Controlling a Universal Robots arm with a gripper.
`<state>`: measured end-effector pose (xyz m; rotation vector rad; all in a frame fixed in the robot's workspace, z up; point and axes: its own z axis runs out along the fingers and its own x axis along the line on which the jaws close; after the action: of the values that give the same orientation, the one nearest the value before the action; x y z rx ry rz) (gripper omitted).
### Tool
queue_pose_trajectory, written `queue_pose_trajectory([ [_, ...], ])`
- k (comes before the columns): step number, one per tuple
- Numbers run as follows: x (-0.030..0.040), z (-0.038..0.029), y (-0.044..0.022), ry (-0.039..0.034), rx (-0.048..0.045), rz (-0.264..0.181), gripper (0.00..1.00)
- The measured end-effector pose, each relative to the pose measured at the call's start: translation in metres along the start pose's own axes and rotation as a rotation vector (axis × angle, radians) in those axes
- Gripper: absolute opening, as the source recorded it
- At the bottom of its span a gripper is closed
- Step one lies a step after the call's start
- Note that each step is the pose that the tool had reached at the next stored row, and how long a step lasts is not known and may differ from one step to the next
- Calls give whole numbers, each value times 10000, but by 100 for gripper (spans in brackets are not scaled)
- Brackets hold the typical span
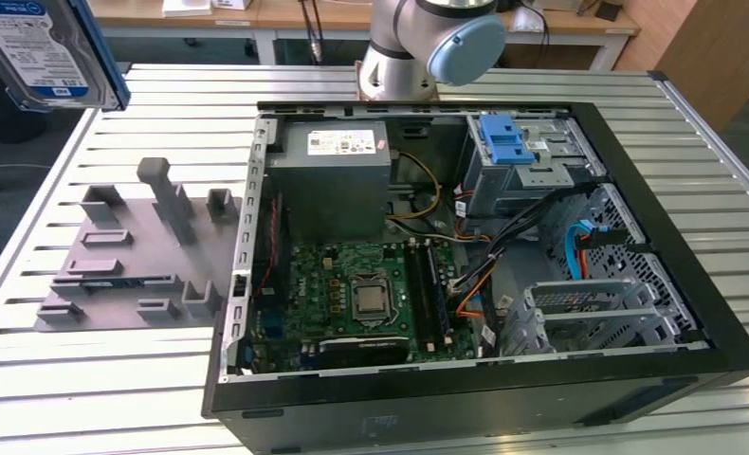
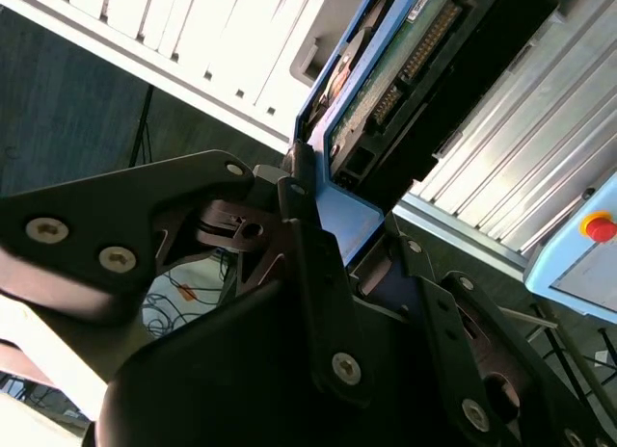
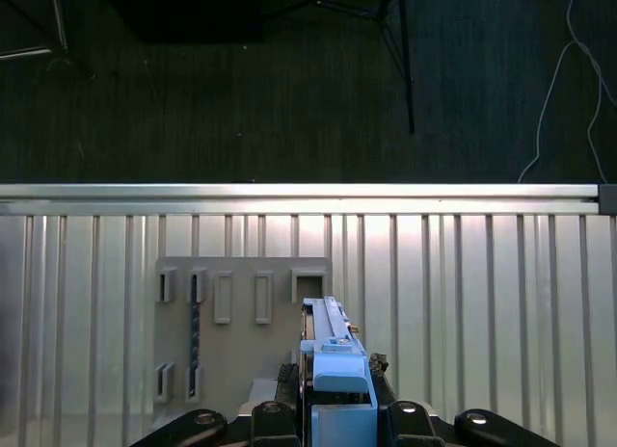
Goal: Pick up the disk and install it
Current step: 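Pick up the disk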
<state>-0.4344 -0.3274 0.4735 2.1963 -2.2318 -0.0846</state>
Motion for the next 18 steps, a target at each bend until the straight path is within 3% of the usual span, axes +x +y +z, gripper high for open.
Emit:
queue_pose_trajectory([
  [18,-13,-181,9,21,0,1,37],
])
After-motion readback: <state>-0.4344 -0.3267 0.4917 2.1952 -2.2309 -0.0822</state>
